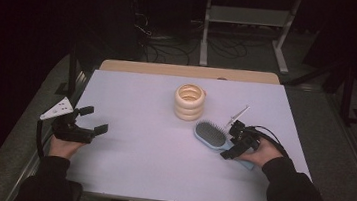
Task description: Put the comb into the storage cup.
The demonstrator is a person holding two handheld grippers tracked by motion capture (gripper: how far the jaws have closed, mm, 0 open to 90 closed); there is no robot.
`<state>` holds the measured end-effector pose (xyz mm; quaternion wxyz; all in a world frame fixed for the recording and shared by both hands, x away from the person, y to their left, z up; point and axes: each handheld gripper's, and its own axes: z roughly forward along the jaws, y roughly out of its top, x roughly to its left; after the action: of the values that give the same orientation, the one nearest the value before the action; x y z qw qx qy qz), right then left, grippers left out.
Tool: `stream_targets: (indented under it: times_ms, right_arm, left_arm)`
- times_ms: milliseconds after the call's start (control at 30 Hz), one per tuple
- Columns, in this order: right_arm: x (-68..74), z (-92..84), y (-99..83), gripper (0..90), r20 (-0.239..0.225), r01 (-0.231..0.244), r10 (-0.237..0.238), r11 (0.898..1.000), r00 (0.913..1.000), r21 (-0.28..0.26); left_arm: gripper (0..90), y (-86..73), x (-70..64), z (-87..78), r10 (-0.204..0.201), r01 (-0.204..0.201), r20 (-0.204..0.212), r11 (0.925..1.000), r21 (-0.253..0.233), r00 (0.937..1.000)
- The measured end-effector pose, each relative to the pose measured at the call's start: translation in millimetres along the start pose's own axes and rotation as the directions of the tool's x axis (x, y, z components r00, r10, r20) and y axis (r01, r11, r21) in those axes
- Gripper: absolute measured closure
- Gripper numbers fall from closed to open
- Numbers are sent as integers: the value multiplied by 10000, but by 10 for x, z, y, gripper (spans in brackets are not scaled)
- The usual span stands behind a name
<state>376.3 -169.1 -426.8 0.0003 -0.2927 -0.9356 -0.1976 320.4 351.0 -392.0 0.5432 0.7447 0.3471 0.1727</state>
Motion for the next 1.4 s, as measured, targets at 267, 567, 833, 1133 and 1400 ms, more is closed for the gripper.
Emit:
stream_targets:
  times_ms: [267, 567, 833, 1133, 1400]
  right_arm:
    - [11, -9, -3, 470, 151, 84, -84, 10000, 9999, -19]
    - [6, -21, -21, 646, 117, -190, 192, 9997, 9997, -125]
    - [0, -35, -26, 682, 121, -514, 515, 9987, 9986, -25]
    - [-2, -47, -44, 685, 69, -562, 562, 9984, 9984, -92]
    - [18, -147, -58, 686, 308, -437, 449, 9982, 9985, -402]
  left_arm:
    - [0, -2, -2, 11, 32, -32, 14, 10000, 82, 10000]
    - [0, -2, -4, 23, 108, -106, -62, 9996, 267, 9999]
    - [0, -3, -1, 25, 107, -106, -48, 9996, 272, 9999]
    - [0, -2, -2, 22, 105, -104, -58, 9996, 262, 9999]
    - [0, -2, 0, 13, 95, -93, -108, 9998, 175, 9999]
